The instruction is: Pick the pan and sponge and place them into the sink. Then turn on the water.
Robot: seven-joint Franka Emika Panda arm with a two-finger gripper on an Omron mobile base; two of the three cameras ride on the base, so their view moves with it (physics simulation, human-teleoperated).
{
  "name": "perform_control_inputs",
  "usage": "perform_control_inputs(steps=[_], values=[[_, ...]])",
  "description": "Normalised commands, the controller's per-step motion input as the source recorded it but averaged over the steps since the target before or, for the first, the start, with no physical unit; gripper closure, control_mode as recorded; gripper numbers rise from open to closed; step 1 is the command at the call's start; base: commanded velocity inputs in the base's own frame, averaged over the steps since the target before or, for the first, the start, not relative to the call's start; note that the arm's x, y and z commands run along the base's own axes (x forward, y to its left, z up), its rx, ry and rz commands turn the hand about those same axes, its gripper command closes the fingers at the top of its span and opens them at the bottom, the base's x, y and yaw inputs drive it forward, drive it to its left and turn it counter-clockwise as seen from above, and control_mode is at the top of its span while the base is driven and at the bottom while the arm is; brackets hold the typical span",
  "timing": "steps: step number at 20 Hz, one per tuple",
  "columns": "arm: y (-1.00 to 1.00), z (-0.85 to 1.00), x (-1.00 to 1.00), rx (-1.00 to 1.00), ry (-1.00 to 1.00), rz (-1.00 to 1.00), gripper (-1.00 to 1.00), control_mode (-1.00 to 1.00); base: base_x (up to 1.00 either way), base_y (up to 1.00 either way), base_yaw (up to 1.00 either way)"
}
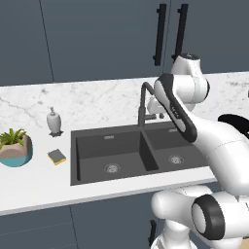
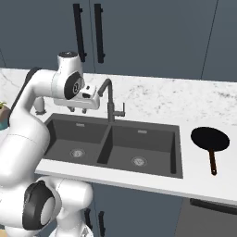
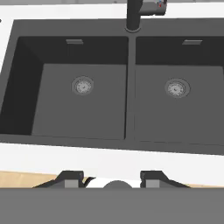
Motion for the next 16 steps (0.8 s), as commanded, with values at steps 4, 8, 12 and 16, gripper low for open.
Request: perform_control_inputs(steps=[4,8,12,16], values=[[-0.11,-0.06,0.0,-0.01,0.0,0.0,-1.0,-1.0,0.0,0.0,0.0],[-0.08,-0.17,-0.03,-0.01,0.0,-0.05,-1.0,-1.0,0.0,0.0,0.0],[-0.08,-0.32,0.0,-0.15,0.03,0.0,-1.0,-1.0,0.0,0.0,0.0],[0.0,-0.25,0.0,-0.2,0.01,0.0,-1.0,-1.0,0.0,0.0,0.0]])
